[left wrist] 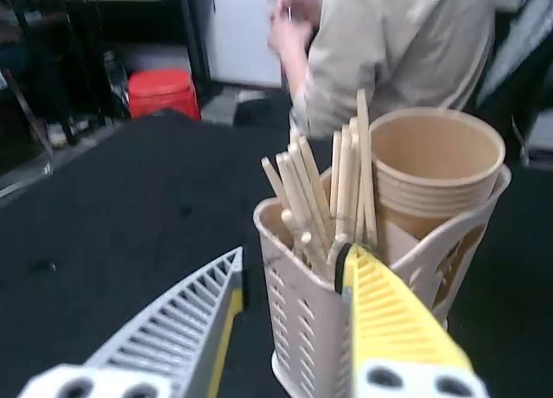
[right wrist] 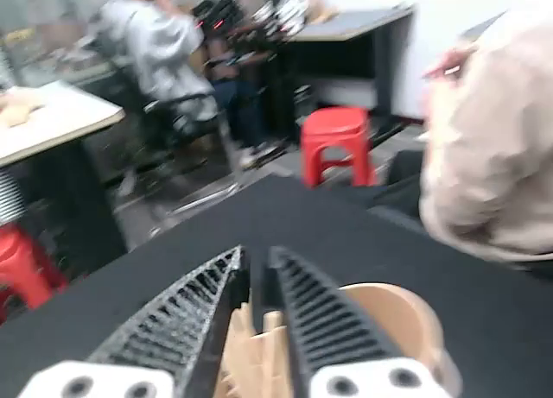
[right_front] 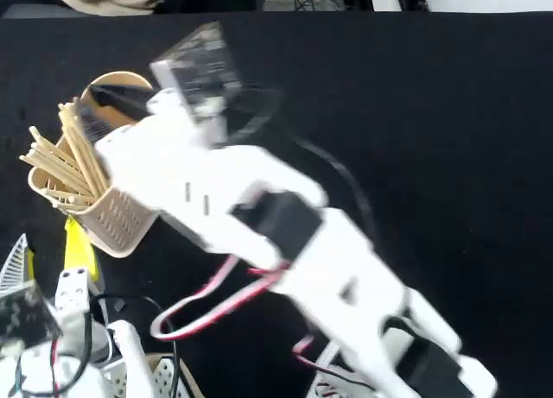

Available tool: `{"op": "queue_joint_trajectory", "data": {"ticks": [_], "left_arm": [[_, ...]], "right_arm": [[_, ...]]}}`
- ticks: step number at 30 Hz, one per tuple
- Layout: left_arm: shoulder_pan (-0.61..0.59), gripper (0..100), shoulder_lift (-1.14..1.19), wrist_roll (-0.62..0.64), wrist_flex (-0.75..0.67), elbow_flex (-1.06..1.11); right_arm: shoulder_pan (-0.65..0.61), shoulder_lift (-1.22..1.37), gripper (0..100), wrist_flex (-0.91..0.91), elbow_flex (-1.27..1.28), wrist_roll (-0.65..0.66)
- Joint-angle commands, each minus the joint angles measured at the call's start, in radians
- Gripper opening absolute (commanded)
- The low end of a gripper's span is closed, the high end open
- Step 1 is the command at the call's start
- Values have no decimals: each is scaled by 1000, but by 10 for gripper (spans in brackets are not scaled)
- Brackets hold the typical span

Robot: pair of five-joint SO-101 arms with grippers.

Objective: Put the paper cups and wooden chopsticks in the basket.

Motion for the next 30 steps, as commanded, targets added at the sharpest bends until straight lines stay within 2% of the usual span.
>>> {"op": "queue_joint_trajectory", "data": {"ticks": [1, 7, 13, 19, 23, 26, 30], "left_arm": [[82, 195, 0, -9, -57, 53], [349, 195, 0, -17, -107, 199], [397, 195, 0, -17, -189, 380], [398, 195, 0, -18, -195, 524], [403, 195, 0, -17, -199, 608], [400, 195, 0, -17, -245, 708], [401, 197, 0, -18, -310, 848]], "right_arm": [[158, -197, 29, 106, -4, 11], [394, -456, 13, 241, 217, 11], [632, -679, 13, 376, 463, 11], [802, -773, 13, 462, 745, 11], [853, -822, 13, 460, 920, 18], [853, -889, 12, 440, 1036, 106], [875, -1033, 12, 313, 1259, 192]]}}
